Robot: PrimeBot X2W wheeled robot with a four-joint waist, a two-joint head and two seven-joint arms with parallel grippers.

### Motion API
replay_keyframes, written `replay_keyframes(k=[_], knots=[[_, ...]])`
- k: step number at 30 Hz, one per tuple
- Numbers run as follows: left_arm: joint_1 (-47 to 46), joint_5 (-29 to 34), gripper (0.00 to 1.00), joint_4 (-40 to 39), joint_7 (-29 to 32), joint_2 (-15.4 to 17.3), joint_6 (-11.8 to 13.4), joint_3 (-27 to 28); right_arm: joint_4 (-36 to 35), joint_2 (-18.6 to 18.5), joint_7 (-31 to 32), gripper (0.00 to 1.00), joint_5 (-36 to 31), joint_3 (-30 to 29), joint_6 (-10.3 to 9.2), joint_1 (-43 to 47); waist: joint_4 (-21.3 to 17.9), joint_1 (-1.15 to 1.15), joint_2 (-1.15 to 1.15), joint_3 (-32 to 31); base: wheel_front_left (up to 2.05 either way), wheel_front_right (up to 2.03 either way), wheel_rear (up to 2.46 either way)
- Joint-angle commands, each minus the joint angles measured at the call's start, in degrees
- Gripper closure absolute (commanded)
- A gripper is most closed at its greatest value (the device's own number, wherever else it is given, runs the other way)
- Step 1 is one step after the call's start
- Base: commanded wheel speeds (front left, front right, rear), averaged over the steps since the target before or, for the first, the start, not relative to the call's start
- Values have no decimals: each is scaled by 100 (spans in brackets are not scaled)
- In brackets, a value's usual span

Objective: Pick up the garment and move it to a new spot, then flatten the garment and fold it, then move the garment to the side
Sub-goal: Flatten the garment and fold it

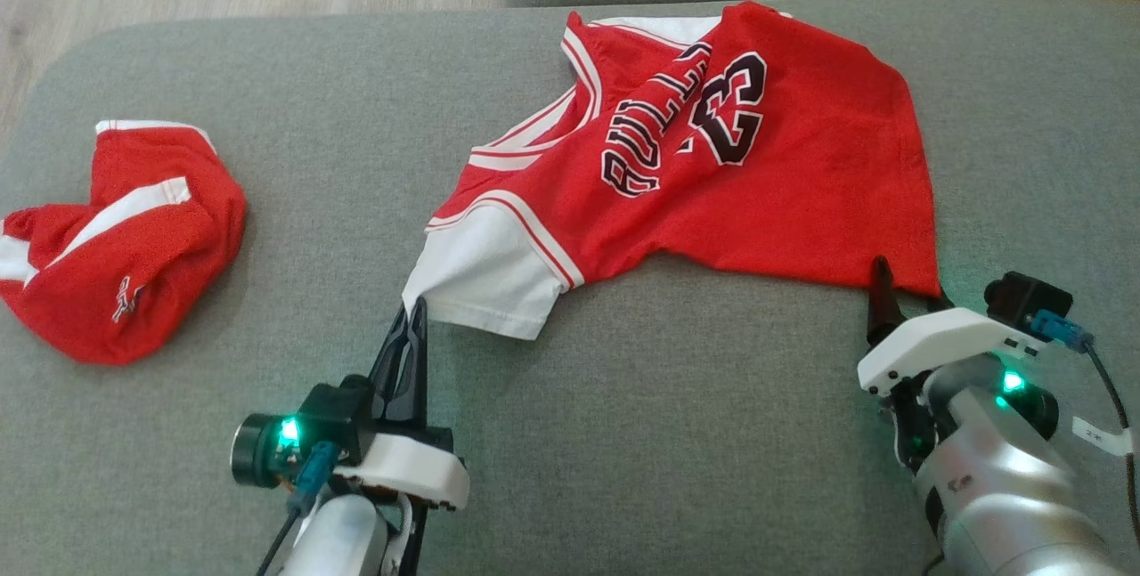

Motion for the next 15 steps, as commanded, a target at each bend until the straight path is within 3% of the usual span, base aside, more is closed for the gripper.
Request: replay_keyframes(k=[1,11,14,15], knots=[[-97,-26,100,-193,-70,61,34,177,36,112,44,0,-49,71,39,165,-7,0,0,-12,0,0,0],[-85,-21,100,-244,-71,65,31,168,65,112,44,2,-234,-170,39,157,-3,0,0,16,0,0,0],[-94,-21,100,-241,-71,77,29,175,72,112,43,100,-173,-101,39,148,14,0,0,28,0,0,0],[-96,-23,100,-240,-71,81,28,178,74,112,43,100,-139,-58,39,148,17,0,0,28,0,0,0]])
